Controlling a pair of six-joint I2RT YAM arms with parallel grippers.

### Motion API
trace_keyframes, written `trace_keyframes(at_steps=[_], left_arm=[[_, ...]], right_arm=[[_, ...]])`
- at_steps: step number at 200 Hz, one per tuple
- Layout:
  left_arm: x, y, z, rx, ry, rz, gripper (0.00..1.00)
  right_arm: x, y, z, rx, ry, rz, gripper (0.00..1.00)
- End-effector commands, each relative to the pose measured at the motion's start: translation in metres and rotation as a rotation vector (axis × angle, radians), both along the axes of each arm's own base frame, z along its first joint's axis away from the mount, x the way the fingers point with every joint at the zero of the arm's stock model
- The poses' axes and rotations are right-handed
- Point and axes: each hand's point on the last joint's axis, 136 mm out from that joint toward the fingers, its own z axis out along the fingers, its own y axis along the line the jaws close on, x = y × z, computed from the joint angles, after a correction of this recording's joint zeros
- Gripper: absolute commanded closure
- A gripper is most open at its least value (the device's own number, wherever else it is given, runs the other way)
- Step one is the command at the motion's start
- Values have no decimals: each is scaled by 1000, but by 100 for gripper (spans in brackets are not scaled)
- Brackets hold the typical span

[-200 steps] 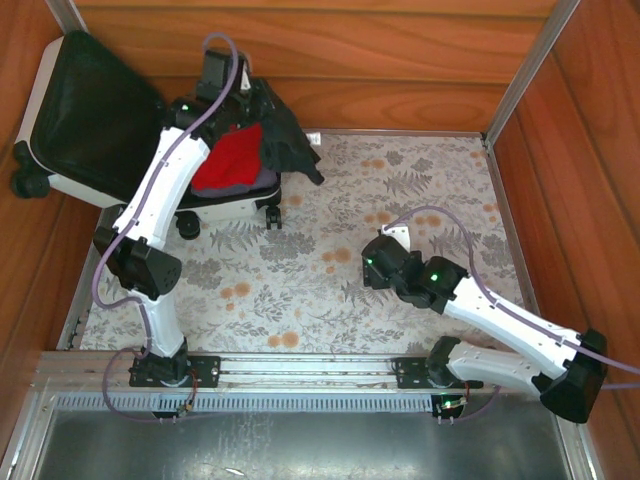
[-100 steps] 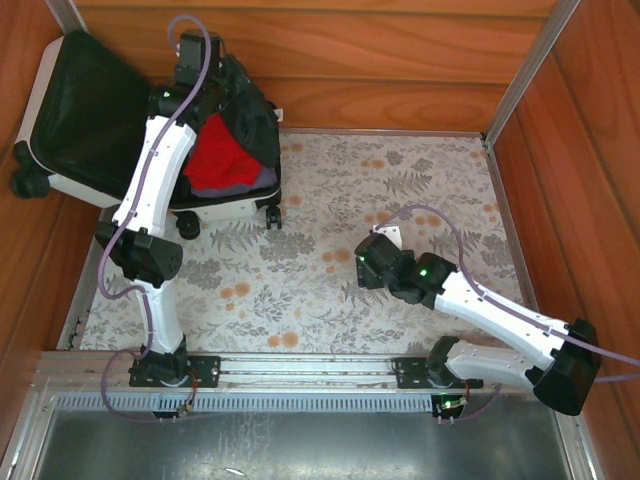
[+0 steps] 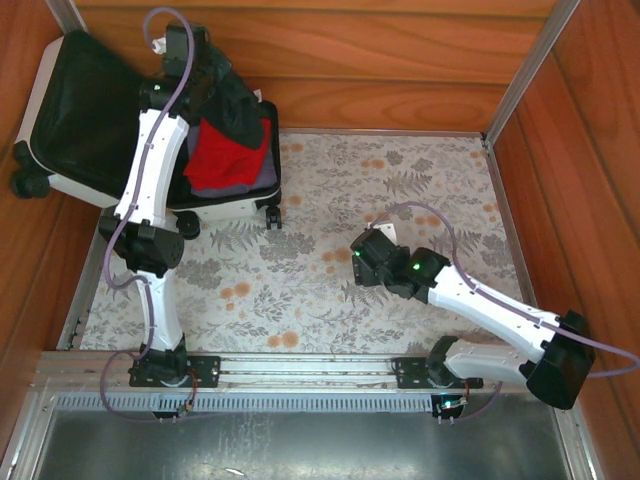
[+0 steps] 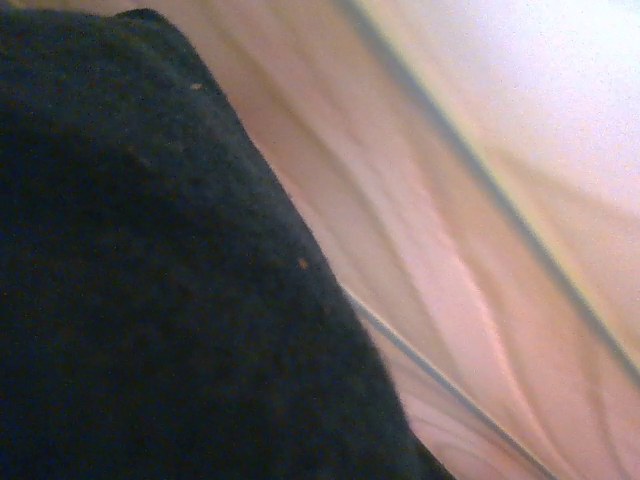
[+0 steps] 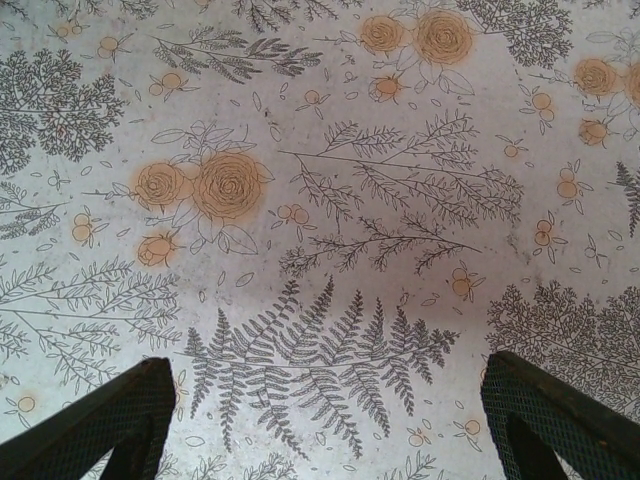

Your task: Pack the luggage

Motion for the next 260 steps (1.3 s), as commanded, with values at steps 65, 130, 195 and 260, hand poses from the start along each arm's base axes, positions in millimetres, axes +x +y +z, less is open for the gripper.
trace_keyframes(at_steps=[65, 130, 195, 260], left_arm=[[40, 26, 1, -125, -74, 125, 100], [82, 29, 0, -226, -194, 140, 100], [119, 45, 17, -314, -435, 182, 100], [133, 39, -38, -416, -307, 143, 100]], right_arm=[[14, 15, 4, 12, 29, 8, 15], [23, 22, -1, -15, 69, -3, 15], [16, 36, -25, 74, 169, -63, 15], [14, 35, -22, 79, 175, -75, 16]])
